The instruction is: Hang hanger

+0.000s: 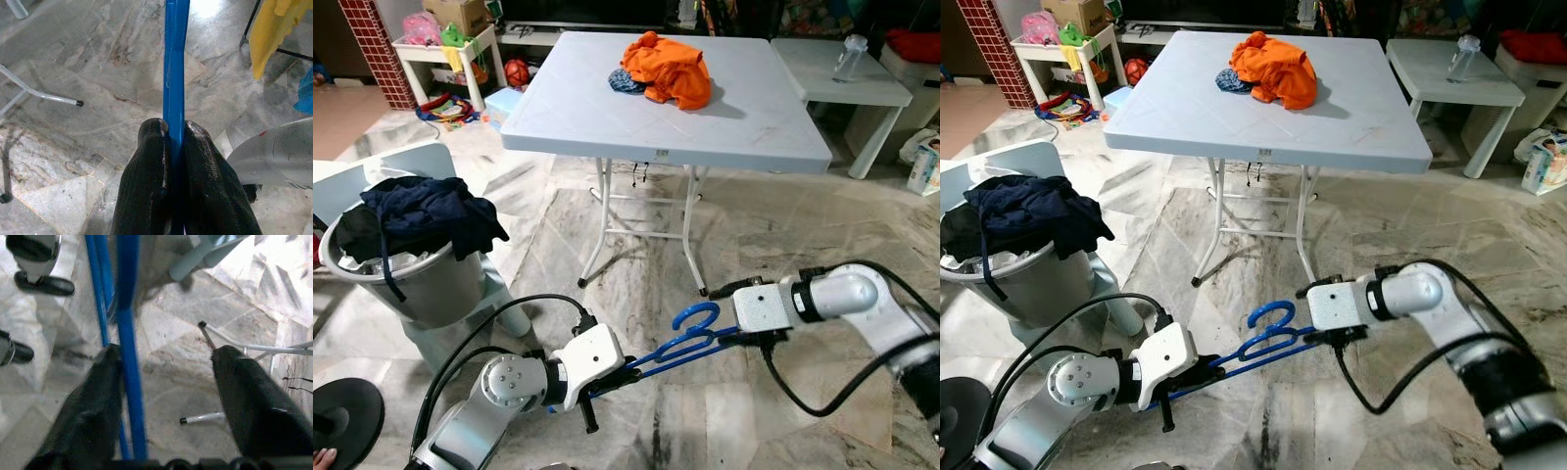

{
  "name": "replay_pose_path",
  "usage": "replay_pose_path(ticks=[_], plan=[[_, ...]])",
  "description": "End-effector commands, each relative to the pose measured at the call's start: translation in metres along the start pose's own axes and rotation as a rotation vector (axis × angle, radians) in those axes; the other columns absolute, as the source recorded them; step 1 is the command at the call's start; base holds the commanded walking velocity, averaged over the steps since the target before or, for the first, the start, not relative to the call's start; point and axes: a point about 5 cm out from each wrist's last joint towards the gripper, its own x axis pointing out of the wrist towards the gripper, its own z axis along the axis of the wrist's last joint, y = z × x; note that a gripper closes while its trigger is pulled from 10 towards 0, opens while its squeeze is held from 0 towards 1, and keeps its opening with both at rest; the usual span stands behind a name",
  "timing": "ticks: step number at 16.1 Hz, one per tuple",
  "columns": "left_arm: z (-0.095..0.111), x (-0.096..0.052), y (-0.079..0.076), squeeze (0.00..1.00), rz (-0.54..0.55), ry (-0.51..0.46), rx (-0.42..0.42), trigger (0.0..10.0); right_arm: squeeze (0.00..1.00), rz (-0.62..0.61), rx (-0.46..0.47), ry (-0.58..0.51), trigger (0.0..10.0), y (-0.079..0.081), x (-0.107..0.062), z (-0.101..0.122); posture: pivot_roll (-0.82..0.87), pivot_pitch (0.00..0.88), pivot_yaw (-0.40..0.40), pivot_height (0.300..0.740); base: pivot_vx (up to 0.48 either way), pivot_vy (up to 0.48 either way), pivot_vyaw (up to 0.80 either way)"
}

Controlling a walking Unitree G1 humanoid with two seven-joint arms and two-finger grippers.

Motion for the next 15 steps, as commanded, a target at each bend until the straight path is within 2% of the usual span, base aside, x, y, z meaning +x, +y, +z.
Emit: replay_pose_path(ticks=[1, 4, 15], plan=[[0.002, 0.0014, 0.0001, 0.0, -0.007, 0.0, 0.023, 10.0, 0.0, 0.061, -0.027, 0.027, 0.0, 0.0011, -0.0002, -0.0021, 0.0, 0.047, -0.007, 0.74, 0.0, 0.0, 0.0], [0.0007, 0.0015, -0.0004, 0.0, -0.013, 0.007, 0.031, 10.0, 0.0, 0.155, -0.025, 0.061, 0.0, 0.0063, -0.0008, -0.0086, 0.0, 0.052, -0.008, 0.74, 0.0, 0.0, 0.0], [-0.0024, 0.0021, -0.0004, 0.0, -0.017, 0.022, 0.048, 10.0, 0.0, 0.173, -0.021, 0.063, 0.0, 0.003, -0.0026, -0.0121, 0.0, 0.055, -0.004, 0.74, 0.0, 0.0, 0.0]])
